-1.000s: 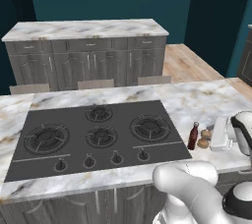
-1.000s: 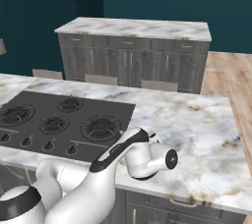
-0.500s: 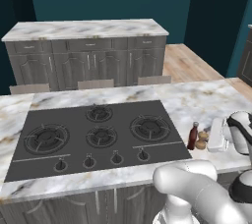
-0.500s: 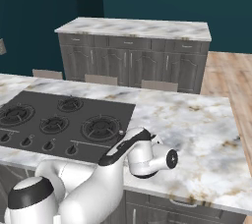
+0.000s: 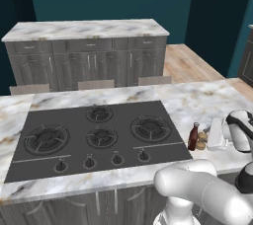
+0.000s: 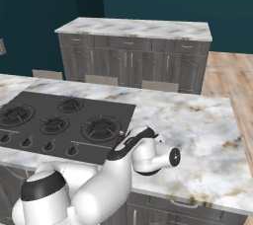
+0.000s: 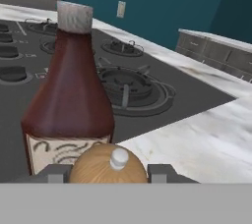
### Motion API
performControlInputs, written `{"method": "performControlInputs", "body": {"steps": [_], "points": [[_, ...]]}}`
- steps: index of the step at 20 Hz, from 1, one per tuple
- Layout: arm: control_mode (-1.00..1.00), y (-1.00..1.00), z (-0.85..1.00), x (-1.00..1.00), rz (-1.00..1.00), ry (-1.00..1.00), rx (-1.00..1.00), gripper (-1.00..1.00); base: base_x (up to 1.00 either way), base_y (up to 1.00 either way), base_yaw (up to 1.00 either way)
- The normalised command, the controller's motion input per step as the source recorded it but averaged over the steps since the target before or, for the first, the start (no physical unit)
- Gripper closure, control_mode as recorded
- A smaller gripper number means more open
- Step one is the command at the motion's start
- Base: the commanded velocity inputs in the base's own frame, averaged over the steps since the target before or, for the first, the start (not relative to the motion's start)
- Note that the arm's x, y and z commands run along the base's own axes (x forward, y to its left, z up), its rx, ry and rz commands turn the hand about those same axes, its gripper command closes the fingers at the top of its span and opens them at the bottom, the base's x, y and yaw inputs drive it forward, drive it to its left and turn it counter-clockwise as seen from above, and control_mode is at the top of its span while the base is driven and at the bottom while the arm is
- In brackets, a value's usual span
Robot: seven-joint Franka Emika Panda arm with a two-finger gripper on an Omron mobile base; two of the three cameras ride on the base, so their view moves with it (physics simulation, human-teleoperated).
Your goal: Take 2 condiments from the cabinet and move them on the counter near the stove.Make sure the condiments are lined up with each other, next to each other.
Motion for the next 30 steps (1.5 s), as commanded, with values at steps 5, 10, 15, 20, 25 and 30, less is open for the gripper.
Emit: {"method": "performControlInputs", "body": {"steps": [5, 10, 15, 20, 25, 30], "points": [[-1.0, 0.0, -0.1, 0.01, 0.0, 0.0, 0.0, 1.0, 0.0, 0.0, 0.0], [-1.0, 0.12, -0.02, 0.0, 0.0, -0.02, 0.0, 1.0, 0.0, 0.0, 0.0], [-1.0, 0.24, -0.09, -0.07, 0.01, -0.06, -0.03, 1.0, 0.0, 0.0, 0.0], [-1.0, 0.24, -0.18, -0.03, 0.01, -0.01, -0.02, 1.0, 0.0, 0.0, 0.0], [-1.0, 0.2, -0.15, -0.03, 0.0, 0.0, -0.01, 1.0, 0.0, 0.0, 0.0], [-1.0, 0.19, -0.14, -0.08, 0.0, 0.0, 0.0, -1.0, 0.0, 0.0, 0.0]]}}
